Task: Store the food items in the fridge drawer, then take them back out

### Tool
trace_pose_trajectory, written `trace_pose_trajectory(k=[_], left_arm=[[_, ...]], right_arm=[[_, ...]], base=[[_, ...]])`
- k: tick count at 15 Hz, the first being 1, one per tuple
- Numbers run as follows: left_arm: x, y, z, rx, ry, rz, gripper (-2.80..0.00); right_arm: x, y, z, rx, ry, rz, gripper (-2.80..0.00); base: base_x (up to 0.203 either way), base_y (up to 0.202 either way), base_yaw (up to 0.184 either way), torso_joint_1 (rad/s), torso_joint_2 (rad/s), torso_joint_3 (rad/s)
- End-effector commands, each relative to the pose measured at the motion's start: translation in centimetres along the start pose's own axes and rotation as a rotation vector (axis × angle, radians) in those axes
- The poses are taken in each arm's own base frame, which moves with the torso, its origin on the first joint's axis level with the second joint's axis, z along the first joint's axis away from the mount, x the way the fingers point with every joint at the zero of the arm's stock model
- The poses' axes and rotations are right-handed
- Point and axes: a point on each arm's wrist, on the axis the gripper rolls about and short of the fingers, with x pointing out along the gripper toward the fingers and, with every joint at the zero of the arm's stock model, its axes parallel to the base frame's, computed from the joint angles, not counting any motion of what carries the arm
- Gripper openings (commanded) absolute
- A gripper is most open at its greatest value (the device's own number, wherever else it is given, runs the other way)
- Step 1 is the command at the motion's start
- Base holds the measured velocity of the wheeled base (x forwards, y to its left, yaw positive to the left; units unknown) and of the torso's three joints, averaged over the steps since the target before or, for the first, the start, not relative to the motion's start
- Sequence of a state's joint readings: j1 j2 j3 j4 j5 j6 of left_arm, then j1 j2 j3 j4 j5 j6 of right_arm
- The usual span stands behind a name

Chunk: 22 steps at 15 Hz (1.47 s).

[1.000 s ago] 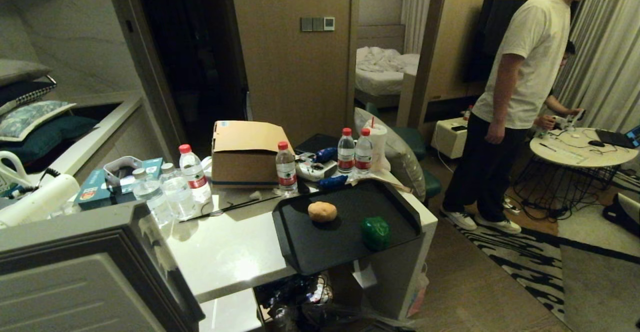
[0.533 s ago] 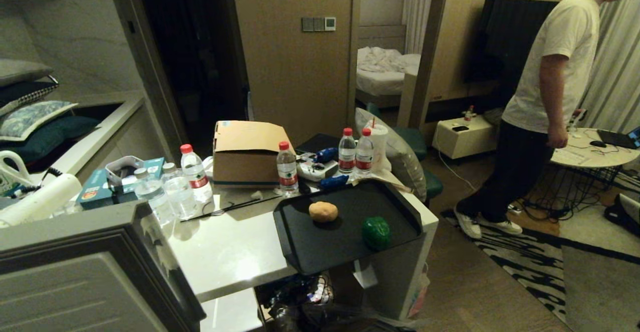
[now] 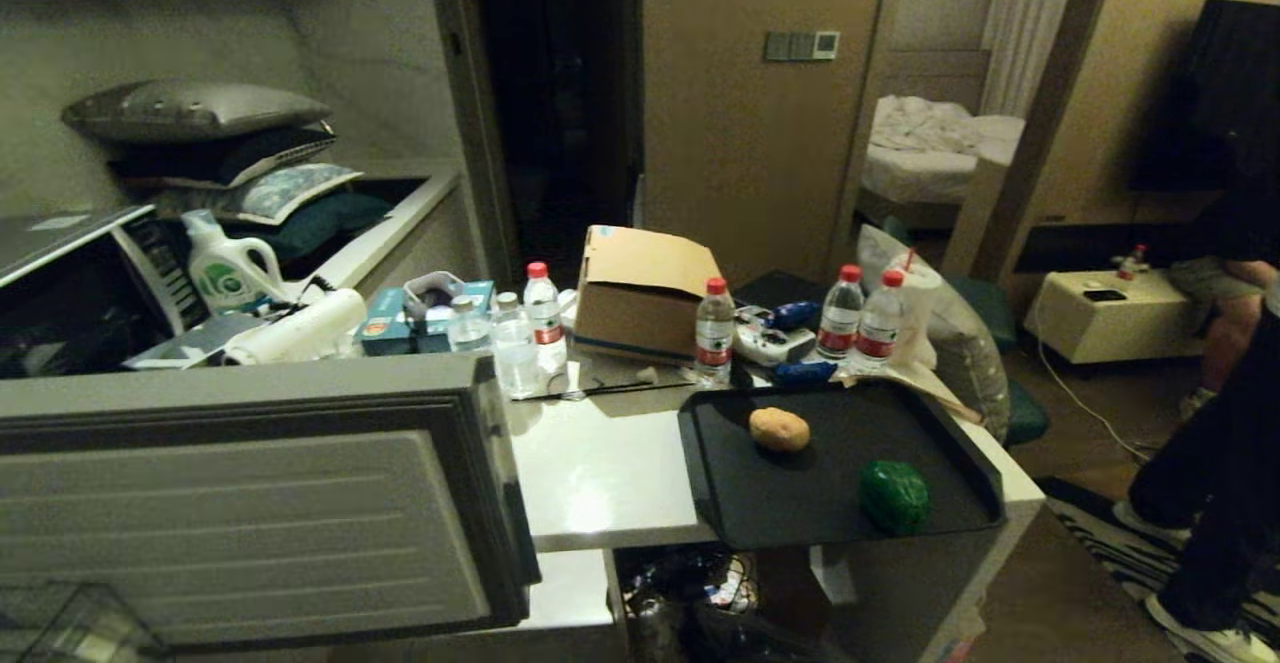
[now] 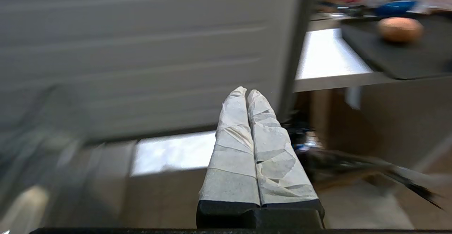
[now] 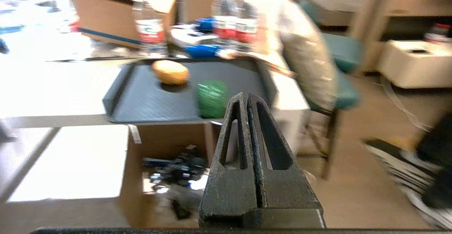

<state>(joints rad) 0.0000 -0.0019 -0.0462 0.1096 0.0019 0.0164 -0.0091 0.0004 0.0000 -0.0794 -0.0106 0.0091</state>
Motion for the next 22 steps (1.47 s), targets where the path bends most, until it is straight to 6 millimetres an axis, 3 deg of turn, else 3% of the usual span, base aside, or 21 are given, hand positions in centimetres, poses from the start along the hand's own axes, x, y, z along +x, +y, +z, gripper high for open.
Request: trace_pose_trajectory(k=[1,22], left_arm=[[0.02,0.0,-0.01,0.0,0.003,0.0,-2.8],[0.02,0.01,0.01,-0.004,0.001,0.002,-2.8]], right_arm=[[0.16,-0.01,-0.78,0.0,0.027,0.0,-2.8],[0.15,-0.01,-0.74,0.001,0.025,0.0,-2.8]], base=[[-0.001,-0.008,0.173,0.007,0.0,0.002],[0.001,-0.008,0.175,0.003,0.0,0.002]])
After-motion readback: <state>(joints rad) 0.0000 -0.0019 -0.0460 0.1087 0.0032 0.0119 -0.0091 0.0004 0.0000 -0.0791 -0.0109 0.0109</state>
